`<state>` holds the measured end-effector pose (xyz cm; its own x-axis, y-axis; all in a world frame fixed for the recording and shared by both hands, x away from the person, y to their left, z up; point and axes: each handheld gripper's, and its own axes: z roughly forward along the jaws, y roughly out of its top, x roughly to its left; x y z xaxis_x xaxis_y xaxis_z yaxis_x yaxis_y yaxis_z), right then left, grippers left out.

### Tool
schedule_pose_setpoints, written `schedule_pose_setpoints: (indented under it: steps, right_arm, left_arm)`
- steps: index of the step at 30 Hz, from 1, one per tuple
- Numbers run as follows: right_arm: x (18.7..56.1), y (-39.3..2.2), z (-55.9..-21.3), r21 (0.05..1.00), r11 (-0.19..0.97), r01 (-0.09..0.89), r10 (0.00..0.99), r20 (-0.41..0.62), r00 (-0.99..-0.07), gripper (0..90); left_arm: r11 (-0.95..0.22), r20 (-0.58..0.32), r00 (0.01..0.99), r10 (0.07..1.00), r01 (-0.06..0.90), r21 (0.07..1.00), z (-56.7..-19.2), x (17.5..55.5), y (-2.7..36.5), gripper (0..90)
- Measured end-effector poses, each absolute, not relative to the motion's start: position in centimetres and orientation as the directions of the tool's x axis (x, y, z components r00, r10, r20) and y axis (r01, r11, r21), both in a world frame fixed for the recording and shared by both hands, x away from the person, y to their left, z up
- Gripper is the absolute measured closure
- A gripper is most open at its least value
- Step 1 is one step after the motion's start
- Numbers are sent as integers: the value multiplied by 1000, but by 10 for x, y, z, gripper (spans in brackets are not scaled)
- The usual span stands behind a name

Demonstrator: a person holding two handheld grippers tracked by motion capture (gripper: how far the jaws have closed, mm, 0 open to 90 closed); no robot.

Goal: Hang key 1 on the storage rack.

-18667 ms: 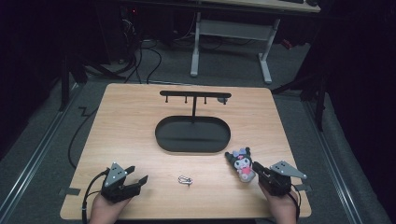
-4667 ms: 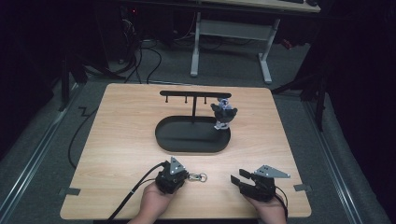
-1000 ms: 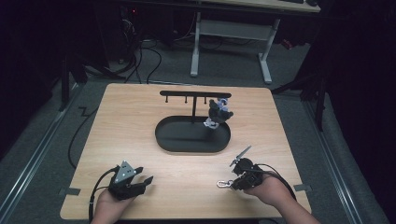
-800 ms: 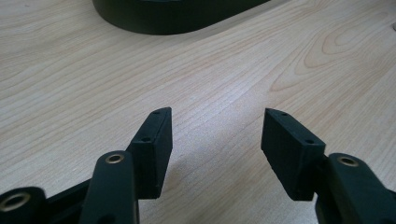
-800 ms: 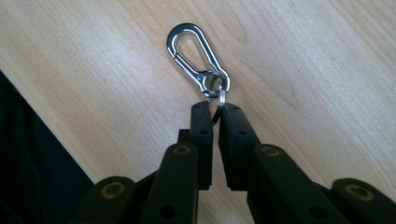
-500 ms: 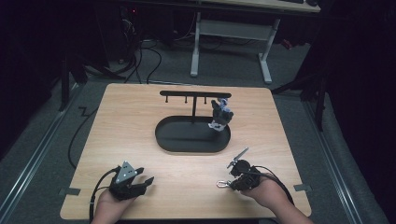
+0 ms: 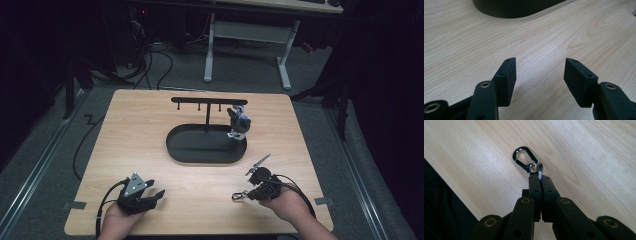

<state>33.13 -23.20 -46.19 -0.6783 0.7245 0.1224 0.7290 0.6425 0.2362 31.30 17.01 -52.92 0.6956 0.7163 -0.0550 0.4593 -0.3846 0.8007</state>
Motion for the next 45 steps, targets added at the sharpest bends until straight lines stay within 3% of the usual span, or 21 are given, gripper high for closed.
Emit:
schedule_pose_setpoints:
  steps: [45]
  right_arm:
    - [370, -228, -384, 288, 603, 744, 757, 88, -648, 893]
  left_arm:
    - [-366, -62, 694, 717, 451, 814, -526, 312, 173, 439]
